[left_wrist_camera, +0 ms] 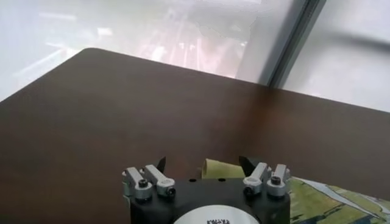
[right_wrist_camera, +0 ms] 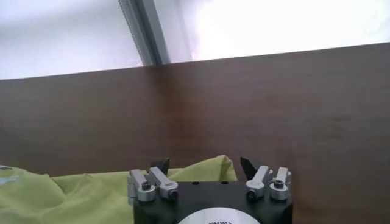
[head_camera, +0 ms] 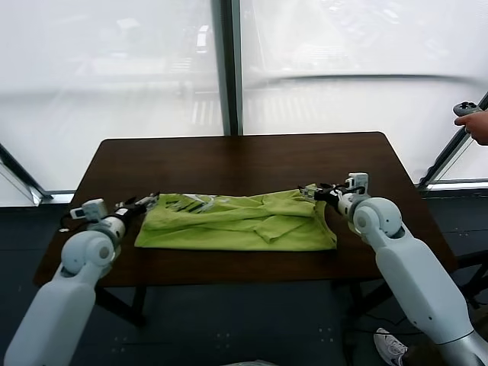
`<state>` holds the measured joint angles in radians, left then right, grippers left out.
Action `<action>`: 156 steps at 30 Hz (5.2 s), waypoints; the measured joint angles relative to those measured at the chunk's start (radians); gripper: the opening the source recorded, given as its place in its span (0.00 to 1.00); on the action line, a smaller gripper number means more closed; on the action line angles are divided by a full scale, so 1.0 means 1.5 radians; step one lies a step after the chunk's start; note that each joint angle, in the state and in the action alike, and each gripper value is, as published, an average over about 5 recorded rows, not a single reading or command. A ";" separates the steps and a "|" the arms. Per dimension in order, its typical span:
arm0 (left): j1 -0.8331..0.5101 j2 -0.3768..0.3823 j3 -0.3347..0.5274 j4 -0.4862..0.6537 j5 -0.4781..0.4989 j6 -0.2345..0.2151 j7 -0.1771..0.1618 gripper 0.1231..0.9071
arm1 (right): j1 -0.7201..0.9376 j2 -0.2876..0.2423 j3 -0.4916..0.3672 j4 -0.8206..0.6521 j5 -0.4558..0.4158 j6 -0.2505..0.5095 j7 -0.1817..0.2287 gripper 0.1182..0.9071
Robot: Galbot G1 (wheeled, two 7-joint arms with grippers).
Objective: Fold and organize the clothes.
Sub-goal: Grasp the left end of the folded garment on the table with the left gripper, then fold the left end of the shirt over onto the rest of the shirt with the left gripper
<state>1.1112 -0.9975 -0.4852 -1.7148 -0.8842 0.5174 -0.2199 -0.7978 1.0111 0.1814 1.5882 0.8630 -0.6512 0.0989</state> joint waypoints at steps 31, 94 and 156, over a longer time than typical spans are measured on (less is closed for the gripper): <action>-0.013 -0.017 0.012 0.029 -0.003 -0.020 0.017 0.04 | -0.012 0.006 0.017 -0.008 -0.001 0.044 0.010 0.03; 0.062 0.239 -0.031 0.003 -0.413 0.146 0.089 1.00 | -0.451 -0.086 0.227 0.228 -0.173 0.621 -0.088 1.00; 0.245 0.267 -0.243 -0.081 -0.206 0.147 0.062 0.09 | -0.373 -0.003 0.149 0.194 -0.178 0.632 -0.066 1.00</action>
<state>1.4784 -0.5973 -0.8494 -1.8363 -1.1937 0.7378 -0.1272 -1.3569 1.0062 0.4048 1.8787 0.5959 0.2966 -0.0001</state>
